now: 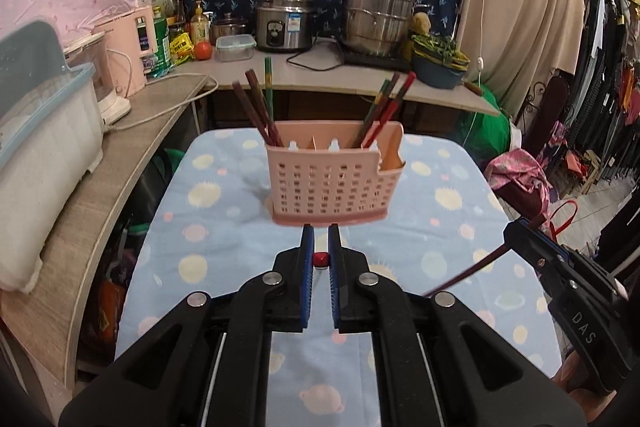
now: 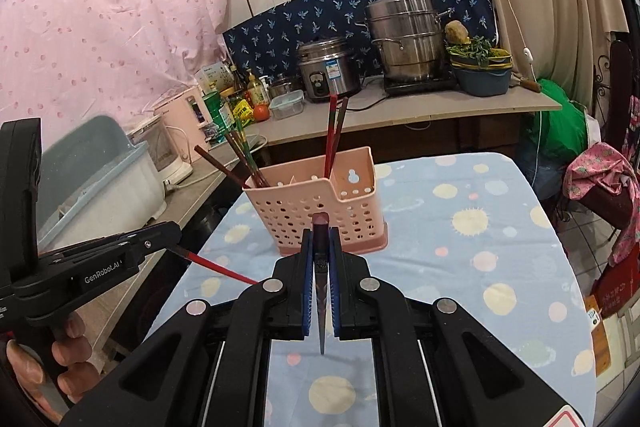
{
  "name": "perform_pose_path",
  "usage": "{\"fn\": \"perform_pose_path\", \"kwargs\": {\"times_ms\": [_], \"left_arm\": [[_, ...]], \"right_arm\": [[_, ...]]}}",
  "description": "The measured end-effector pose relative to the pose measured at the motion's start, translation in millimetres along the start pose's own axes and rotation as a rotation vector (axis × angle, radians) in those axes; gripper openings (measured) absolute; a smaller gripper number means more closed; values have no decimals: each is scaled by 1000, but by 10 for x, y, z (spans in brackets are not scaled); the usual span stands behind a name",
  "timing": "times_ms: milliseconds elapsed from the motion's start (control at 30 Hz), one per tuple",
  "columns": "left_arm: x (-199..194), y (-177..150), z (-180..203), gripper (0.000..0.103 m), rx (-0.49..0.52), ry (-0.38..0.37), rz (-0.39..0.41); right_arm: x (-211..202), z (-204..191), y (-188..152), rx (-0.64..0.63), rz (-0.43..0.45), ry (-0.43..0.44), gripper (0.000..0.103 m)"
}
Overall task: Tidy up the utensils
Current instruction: 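Lift both chopsticks and carry them over the pink basket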
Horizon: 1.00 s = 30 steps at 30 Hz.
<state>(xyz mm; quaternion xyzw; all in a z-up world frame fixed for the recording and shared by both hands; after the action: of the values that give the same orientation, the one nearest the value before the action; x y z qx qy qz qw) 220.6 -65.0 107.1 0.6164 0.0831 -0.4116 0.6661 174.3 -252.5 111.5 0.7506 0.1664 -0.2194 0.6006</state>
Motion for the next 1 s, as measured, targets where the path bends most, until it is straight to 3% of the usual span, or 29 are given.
{"fn": "perform_pose_path", "kwargs": {"times_ms": [333, 633, 767, 1000], "left_arm": [[-200, 779, 0, 7, 19, 7, 129], [-480, 1601, 30, 7, 36, 40, 307], [-480, 1856, 29, 7, 50, 61, 376], [-284, 2110, 33, 7, 78, 68, 411]], "right_arm": [[17, -86, 766, 37, 118, 42, 7], [149, -138, 1462, 78, 215, 47, 7], [283, -226, 1645, 67, 234, 41, 7], [566, -268, 1759, 66, 225, 27, 7]]}}
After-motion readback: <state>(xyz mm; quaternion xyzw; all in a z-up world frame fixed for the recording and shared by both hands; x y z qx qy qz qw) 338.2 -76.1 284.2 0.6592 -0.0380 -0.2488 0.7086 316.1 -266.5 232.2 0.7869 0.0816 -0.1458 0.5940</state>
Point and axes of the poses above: each gripper's, at about its wrist camera, not at the fingertips, and x roughly the way its jaws point, z to its right, y to its top, the point moved 6 cm from there along x, roughly the way its jaws point, and after that the axes turned 11 degrees about -y, right-handed, at the moved point
